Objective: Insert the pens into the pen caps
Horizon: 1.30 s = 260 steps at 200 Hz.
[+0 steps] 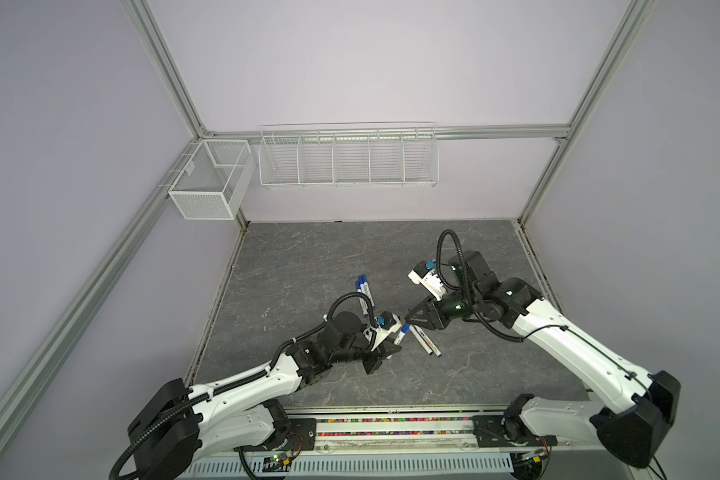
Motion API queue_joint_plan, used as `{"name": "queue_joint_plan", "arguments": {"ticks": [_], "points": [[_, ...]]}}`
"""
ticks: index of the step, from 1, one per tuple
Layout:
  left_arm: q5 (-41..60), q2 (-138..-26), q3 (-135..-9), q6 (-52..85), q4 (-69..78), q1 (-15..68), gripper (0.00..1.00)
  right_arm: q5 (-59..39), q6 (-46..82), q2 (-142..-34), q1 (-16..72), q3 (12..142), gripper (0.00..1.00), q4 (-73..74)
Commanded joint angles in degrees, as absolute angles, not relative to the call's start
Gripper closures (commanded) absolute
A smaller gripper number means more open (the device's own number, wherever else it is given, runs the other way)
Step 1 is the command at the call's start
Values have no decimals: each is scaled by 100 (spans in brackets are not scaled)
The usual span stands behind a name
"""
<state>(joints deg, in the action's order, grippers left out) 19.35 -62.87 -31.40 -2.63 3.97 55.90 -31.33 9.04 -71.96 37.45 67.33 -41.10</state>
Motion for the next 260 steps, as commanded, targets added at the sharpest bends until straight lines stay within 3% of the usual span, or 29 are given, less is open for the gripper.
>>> {"name": "queue_joint_plan", "arguments": {"ticks": [1,142,260], "points": [[1951,-6319,-3344,-408,519,5610,100,-3220,938,-7294,3802,6610,69,-4028],[1912,-6492,-3432,-339,554,5607,100,-3389,1137,-7159,3989,6223,89,-4111],[1751,-6707,-3657,-331,352,5607,100,-3428,1065,-7418,4164,6387,93,-4812]]}}
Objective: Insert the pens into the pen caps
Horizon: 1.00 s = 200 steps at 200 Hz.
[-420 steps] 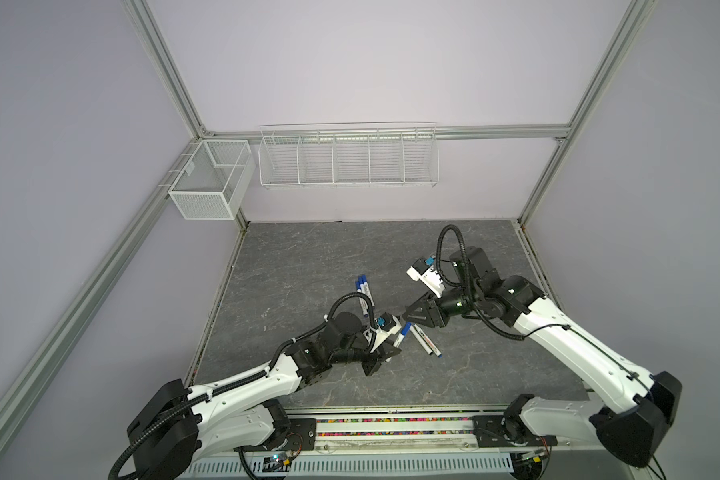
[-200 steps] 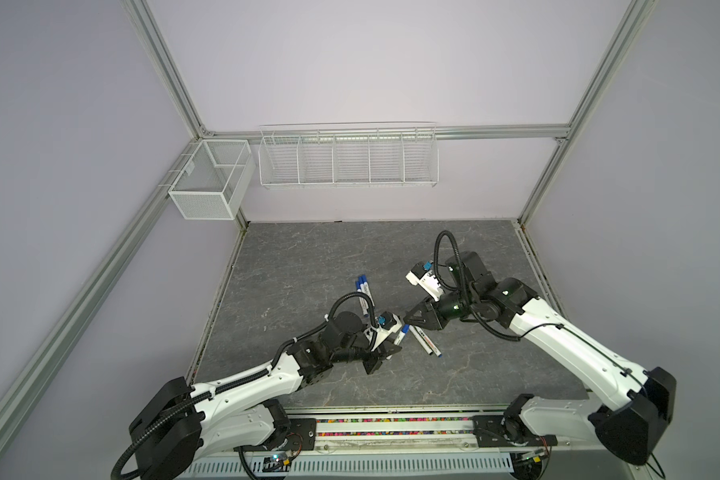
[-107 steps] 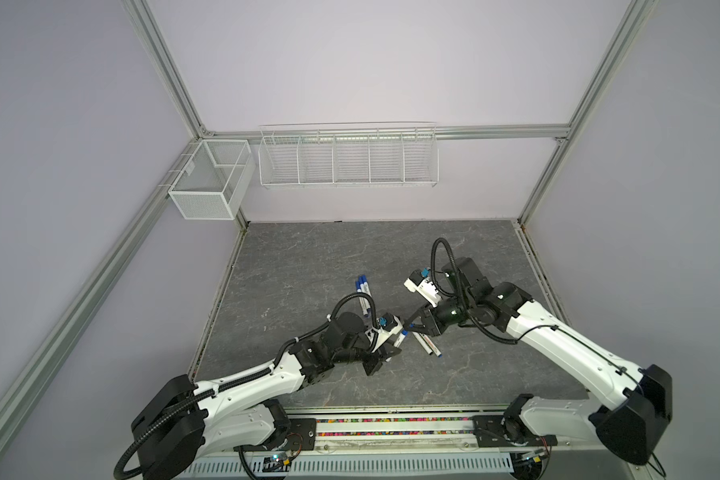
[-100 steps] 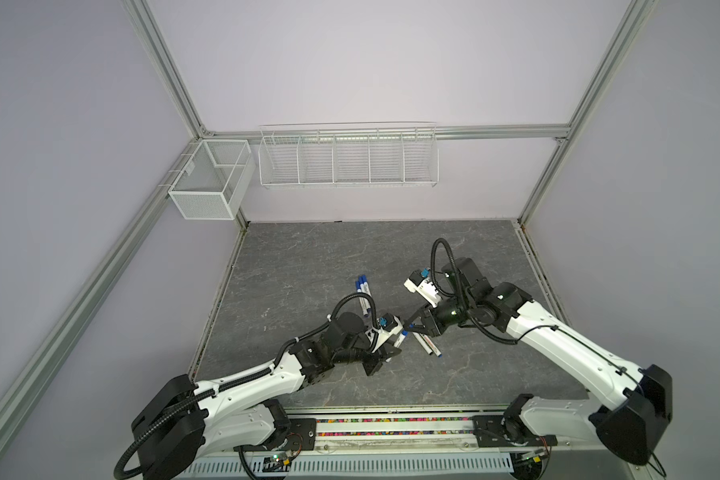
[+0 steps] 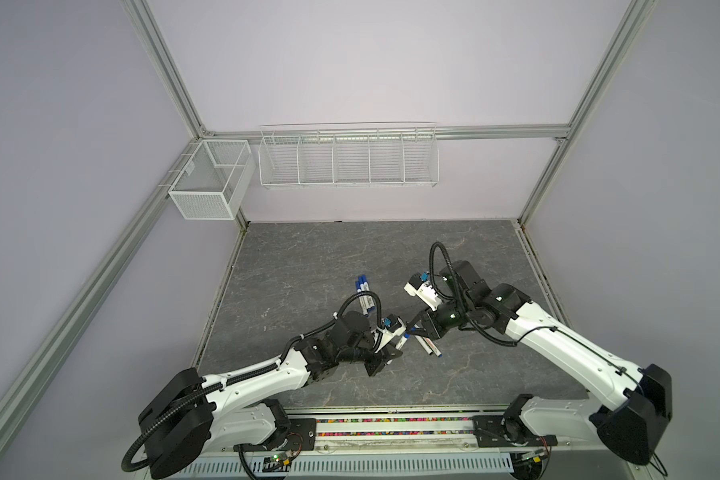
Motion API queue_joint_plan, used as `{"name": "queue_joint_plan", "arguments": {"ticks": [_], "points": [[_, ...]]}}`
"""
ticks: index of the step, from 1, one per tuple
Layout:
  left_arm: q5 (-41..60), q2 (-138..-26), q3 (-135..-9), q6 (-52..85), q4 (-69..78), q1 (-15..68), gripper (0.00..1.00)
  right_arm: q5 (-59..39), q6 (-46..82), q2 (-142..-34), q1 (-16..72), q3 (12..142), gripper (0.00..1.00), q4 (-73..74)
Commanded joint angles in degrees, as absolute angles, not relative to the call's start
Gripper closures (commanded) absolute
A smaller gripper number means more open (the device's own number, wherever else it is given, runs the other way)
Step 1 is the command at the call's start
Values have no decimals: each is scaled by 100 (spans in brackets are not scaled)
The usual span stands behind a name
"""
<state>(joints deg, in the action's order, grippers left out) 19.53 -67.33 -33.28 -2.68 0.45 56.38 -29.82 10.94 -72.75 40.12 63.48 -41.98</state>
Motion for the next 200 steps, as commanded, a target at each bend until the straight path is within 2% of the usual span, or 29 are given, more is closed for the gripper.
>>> {"name": "queue_joint_plan", "arguments": {"ticks": [1,111,160,200], "points": [[1750,-6702,-3657,-332,352,5607,100,-3432,1060,-7422,4161,6393,93,-4818],[1765,-6390,-3736,-322,545,5617,100,-3483,1575,-8023,3996,6357,93,-4546],[1648,-6174,-3599,208,1759,5616,100,-3872,1911,-8082,4042,6009,93,-3961],[984,-6050,-3549,577,2775,5601,100,-3945,1963,-8169,4163,5710,93,-3887]]}}
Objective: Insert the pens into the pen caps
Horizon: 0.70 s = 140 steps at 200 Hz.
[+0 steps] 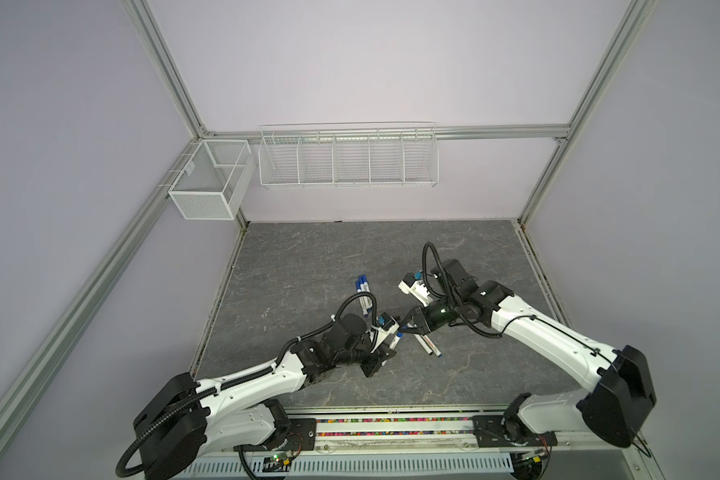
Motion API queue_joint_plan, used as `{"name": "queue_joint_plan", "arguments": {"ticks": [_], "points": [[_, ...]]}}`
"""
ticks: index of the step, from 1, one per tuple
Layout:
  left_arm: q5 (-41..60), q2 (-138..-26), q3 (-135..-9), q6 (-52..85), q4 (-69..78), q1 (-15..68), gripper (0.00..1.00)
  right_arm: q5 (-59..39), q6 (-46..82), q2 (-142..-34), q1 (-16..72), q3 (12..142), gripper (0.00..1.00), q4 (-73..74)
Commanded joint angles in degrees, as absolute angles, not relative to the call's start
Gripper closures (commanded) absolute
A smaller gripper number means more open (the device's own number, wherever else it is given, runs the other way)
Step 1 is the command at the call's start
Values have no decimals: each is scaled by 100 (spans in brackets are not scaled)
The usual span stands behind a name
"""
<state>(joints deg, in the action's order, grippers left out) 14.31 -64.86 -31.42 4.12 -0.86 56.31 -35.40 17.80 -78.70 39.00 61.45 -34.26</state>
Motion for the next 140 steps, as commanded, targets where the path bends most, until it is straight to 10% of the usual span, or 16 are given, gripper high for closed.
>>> {"name": "queue_joint_plan", "arguments": {"ticks": [1,140], "points": [[976,-6049,-3554,570,2776,5595,100,-3946,1966,-8176,4164,5703,93,-3895],[1141,-5924,-3735,803,2919,5046,100,-3422,1516,-8678,4260,5648,93,-4488]]}}
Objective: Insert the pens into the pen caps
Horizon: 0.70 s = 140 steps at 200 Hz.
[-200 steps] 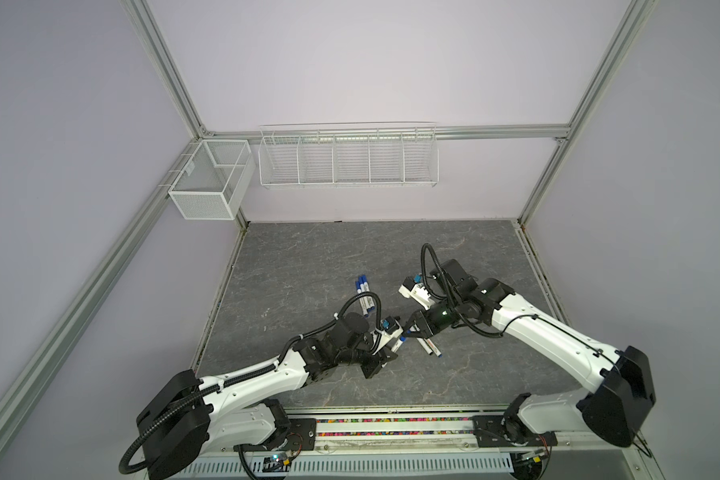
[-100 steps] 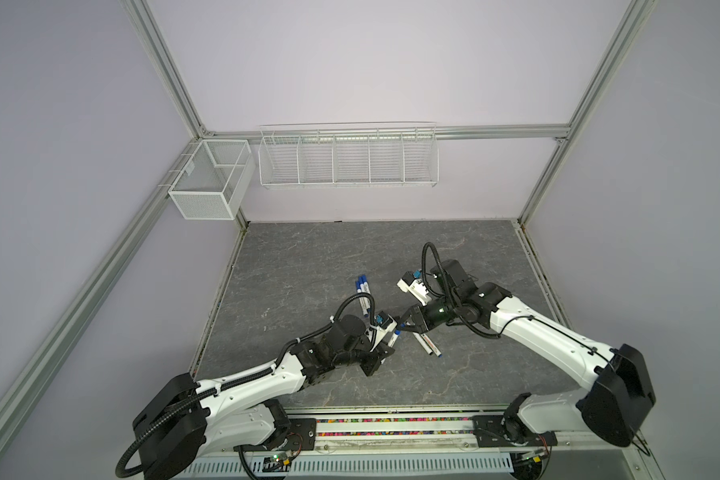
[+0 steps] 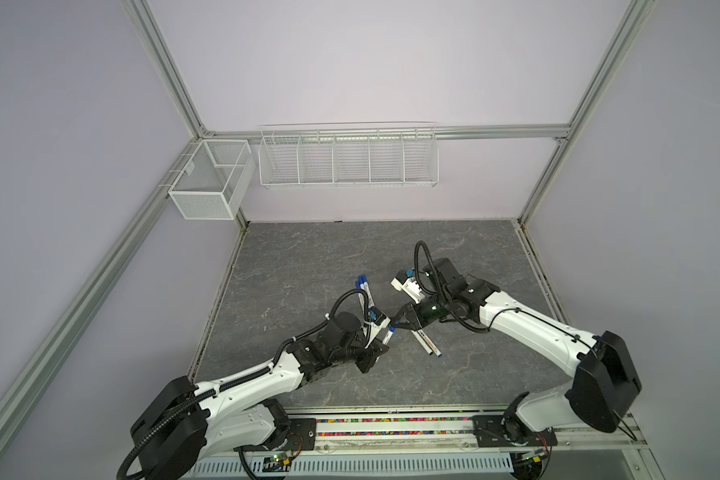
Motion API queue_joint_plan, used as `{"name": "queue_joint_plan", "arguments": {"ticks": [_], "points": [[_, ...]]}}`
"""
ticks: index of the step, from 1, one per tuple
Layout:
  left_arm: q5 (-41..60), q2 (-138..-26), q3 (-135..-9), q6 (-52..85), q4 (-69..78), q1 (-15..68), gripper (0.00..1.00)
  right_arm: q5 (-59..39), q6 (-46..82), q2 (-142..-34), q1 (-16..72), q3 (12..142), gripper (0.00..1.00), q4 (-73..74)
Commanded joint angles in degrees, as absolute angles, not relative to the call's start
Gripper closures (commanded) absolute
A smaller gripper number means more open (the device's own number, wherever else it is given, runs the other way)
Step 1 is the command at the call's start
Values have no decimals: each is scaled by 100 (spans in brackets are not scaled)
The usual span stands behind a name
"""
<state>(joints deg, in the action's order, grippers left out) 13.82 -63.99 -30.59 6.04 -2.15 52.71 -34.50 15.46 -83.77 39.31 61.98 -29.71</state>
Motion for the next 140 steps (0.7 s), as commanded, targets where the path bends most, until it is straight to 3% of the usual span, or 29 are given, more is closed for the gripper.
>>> {"name": "queue_joint_plan", "arguments": {"ticks": [1,73,106,140], "points": [[1146,-5928,-3735,806,2896,5045,100,-3429,1532,-8663,4248,5645,93,-4468],[1734,-6041,-2902,1262,2565,5125,100,-3459,2623,-7642,3424,5463,92,-2883],[1620,-6254,-2256,1758,3201,5149,100,-3041,3114,-7305,3267,5737,56,-1998],[644,-6181,-1833,2375,3490,5097,100,-2167,3136,-6830,3159,5862,49,-1876]]}}
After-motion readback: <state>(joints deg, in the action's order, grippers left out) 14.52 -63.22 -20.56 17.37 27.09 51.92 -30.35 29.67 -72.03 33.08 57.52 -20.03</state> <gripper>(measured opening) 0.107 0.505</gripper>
